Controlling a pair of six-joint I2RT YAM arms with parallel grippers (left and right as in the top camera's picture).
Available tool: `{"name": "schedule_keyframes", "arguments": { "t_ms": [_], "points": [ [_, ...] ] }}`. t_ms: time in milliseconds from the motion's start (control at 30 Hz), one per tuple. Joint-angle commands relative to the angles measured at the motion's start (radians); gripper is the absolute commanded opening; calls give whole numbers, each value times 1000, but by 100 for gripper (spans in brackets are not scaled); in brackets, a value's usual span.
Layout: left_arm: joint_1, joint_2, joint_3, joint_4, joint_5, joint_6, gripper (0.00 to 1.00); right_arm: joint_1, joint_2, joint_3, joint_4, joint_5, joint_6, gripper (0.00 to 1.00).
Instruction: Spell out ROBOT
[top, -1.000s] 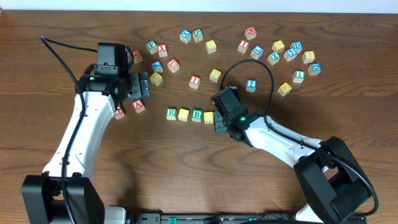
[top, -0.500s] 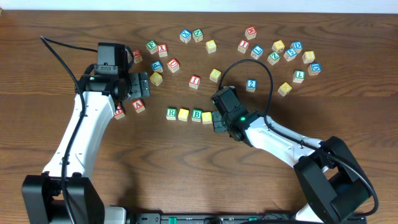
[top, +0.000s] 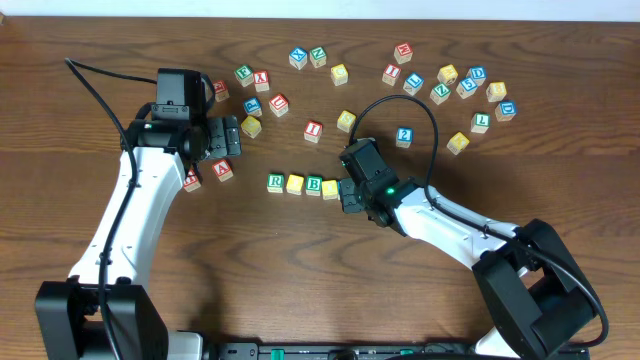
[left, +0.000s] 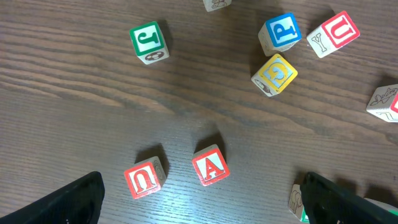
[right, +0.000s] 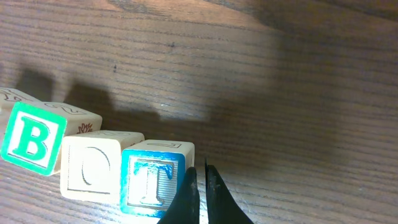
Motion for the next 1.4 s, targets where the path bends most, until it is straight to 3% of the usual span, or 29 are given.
{"name": "schedule_keyframes", "arguments": {
  "t_ms": [0, 600, 1367],
  "points": [
    [4, -2, -10, -4, 6, 14, 99, 7, 0, 5, 3, -9, -14, 1],
    [4, -2, -10, -4, 6, 14, 99, 6, 0, 5, -39, 81, 13, 1],
    [4, -2, -10, -4, 6, 14, 99, 7, -1, 5, -111, 14, 80, 1]
  ]
}}
